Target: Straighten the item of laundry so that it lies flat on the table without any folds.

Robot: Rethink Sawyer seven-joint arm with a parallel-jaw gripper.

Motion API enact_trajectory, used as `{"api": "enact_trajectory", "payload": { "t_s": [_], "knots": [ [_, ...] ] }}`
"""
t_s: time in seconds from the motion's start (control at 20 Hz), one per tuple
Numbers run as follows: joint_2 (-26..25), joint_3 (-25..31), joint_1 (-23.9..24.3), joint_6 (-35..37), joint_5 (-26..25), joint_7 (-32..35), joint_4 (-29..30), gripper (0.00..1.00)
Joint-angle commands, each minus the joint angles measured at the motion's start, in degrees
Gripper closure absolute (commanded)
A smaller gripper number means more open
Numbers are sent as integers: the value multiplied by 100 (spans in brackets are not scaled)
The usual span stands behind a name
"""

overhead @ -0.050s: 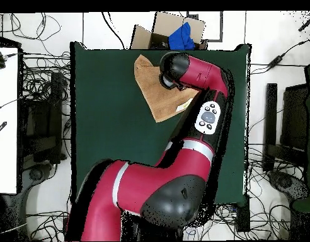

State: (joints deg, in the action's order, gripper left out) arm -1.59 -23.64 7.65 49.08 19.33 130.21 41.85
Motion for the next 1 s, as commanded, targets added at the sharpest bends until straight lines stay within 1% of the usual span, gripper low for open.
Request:
{"api": "enact_trajectory", "payload": {
  "t_s": [0.05,0.1,0.2,0.35,0.4,0.45,0.5,0.55,0.6,0.65,0.7,0.75,0.85,1.0],
  "knots": [
    [-865,711,91,-460,-200,177,-134,0],
    [-925,731,112,-447,-188,131,-189,0],
    [-1022,880,209,-193,-77,40,-231,0],
    [-1067,954,274,296,33,136,-135,0],
    [-1059,956,276,350,41,167,-86,0],
    [-1042,925,260,608,70,277,-22,0],
    [-1013,848,215,584,32,369,46,0],
    [-1004,718,151,861,44,629,107,0],
    [-957,708,129,902,68,726,220,0],
    [-882,644,63,779,67,929,429,0],
    [-832,663,53,805,112,1012,553,0],
    [-729,727,43,726,177,1102,807,0],
    [-575,819,50,626,273,1164,1159,0],
    [-393,841,23,644,378,1237,1519,0]
  ]
}}
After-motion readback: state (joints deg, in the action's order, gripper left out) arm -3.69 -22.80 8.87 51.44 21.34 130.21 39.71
